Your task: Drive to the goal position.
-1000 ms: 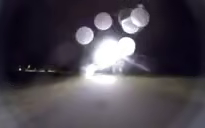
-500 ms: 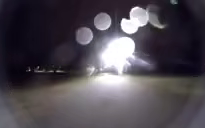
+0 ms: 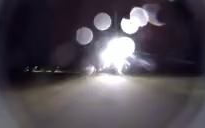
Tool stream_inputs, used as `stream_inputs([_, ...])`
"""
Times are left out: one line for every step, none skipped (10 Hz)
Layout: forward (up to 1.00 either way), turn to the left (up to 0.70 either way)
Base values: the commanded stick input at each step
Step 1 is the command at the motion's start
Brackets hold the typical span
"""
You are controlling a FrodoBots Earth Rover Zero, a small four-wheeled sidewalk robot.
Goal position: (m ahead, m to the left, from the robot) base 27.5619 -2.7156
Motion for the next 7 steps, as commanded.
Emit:
stream_inputs([1.00,0.00])
stream_inputs([1.00,0.00])
stream_inputs([1.00,0.00])
stream_inputs([1.00,0.00])
stream_inputs([1.00,0.00])
stream_inputs([1.00,0.00])
stream_inputs([1.00,0.00])
